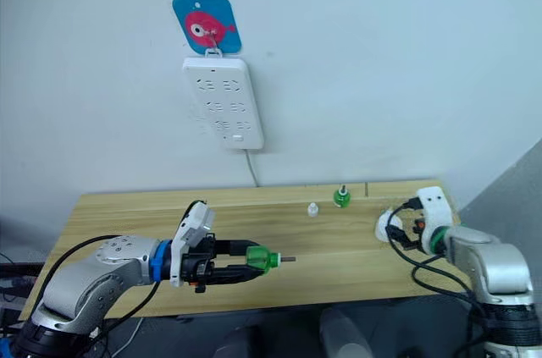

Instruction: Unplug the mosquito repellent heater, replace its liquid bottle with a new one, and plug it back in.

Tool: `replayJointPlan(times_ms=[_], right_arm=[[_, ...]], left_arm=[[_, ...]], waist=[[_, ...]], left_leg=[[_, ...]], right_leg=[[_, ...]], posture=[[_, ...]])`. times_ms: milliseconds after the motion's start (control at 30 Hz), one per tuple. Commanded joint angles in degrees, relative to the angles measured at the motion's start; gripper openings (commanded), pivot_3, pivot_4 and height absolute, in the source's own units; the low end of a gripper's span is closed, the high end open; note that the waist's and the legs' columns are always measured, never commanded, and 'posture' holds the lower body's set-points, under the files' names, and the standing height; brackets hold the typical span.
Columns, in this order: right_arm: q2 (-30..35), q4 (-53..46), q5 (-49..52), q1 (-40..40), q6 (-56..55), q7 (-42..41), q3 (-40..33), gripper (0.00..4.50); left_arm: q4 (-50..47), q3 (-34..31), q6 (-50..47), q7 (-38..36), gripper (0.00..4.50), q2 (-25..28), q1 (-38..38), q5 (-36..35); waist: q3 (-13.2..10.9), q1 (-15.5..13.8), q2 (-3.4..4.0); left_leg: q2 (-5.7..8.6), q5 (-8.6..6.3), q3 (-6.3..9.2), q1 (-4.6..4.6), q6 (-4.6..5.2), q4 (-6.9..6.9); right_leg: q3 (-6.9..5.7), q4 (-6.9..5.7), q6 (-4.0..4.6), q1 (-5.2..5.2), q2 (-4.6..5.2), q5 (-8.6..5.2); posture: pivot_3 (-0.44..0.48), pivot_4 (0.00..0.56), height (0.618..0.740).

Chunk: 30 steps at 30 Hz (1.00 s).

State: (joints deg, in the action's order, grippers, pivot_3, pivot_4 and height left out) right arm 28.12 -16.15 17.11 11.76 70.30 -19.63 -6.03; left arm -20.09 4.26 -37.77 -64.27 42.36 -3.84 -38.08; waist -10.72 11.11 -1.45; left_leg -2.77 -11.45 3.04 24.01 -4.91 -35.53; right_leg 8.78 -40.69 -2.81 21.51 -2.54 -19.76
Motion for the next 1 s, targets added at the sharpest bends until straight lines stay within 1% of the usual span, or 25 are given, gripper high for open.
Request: replayJointPlan(times_ms=[33,200,300,467,567,800,900,933,967,1000], right_arm=[[-4.9,0.3,-4.5,2.7,1.0,8.9,0.1,4.5],[-12.8,3.2,-8.6,6.3,0.1,17.5,-1.1,4.5],[-14.6,6.1,-10.4,7.7,-1.7,20.3,-1.7,4.5],[-17.4,10.7,-11.1,8.9,-2.9,22.9,-4.2,4.5],[-19.1,12.4,-10.6,9.8,-1.8,23.5,-6.6,4.5],[-20.3,15.3,-9.7,11.5,-0.1,23.2,-9.8,4.5],[-19.2,16.5,-9.7,11.7,0.1,22.4,-9.6,3.9],[-18.8,16.8,-9.6,11.8,0.4,21.9,-9.3,3.63],[-18.3,17.0,-9.5,11.8,0.6,21.3,-8.9,3.22],[-17.9,17.2,-9.4,11.8,1.0,20.8,-8.6,2.97]], left_arm=[[-0.7,-0.1,1.6,-0.3,2.35,-0.7,-0.6,0.1],[0.0,0.9,2.1,-0.3,2.35,-1.8,-1.4,0.8],[0.0,1.1,2.3,-0.3,2.35,-2.1,-1.4,1.0],[0.0,1.1,2.4,-0.3,2.35,-2.4,-1.1,1.3],[-0.1,1.1,2.6,-0.3,2.35,-2.5,-1.0,1.5],[0.0,1.2,3.1,-0.1,2.35,-2.7,-0.7,1.6],[0.0,1.2,3.3,0.0,2.35,-2.8,-0.4,1.7],[0.0,1.2,3.4,0.0,2.35,-2.8,-0.3,1.8],[0.0,1.1,3.5,0.0,2.35,-2.8,-0.1,1.8],[-0.1,1.2,3.5,0.0,2.35,-2.9,0.1,1.9]], waist=[[0.0,0.0,0.0],[0.0,0.0,0.01],[0.0,0.0,0.01],[0.0,0.0,0.02],[0.0,0.0,0.02],[0.0,0.0,0.03],[0.0,0.0,0.03],[0.0,0.0,0.03],[0.0,0.0,0.03],[0.0,0.0,0.03]], left_leg=[[0.0,0.0,-0.01,0.01,0.0,0.03],[0.01,0.01,-0.02,0.3,-0.01,0.08],[0.01,0.01,0.0,0.47,-0.01,0.08],[0.01,0.01,0.05,0.58,-0.01,0.09],[0.02,0.01,0.04,0.58,-0.01,0.1],[0.02,0.01,0.04,0.57,-0.01,0.09],[0.03,0.01,0.04,0.57,-0.01,0.09],[0.03,0.01,0.04,0.57,-0.01,0.09],[0.02,0.01,0.05,0.57,-0.01,0.09],[0.02,0.01,0.05,0.57,-0.01,0.09]], right_leg=[[0.01,0.0,0.0,0.02,0.01,0.0],[-0.01,-0.03,0.0,0.33,0.03,0.0],[-0.05,-0.05,0.0,0.5,0.03,0.01],[-0.1,-0.07,0.01,0.59,0.03,0.01],[-0.09,-0.1,0.01,0.6,0.03,0.01],[-0.1,-0.16,0.01,0.61,0.03,0.02],[-0.1,-0.16,0.02,0.61,0.03,0.02],[-0.1,-0.16,0.02,0.61,0.03,0.02],[-0.1,-0.16,0.02,0.61,0.03,0.02],[-0.1,-0.16,0.02,0.61,0.03,0.02]], posture=[[-0.177,0.162,0.74],[-0.174,0.161,0.74],[-0.171,0.16,0.74],[-0.161,0.159,0.74],[-0.158,0.157,0.74],[-0.149,0.155,0.74],[-0.144,0.155,0.74],[-0.144,0.155,0.74],[-0.144,0.155,0.74],[-0.143,0.156,0.74]])
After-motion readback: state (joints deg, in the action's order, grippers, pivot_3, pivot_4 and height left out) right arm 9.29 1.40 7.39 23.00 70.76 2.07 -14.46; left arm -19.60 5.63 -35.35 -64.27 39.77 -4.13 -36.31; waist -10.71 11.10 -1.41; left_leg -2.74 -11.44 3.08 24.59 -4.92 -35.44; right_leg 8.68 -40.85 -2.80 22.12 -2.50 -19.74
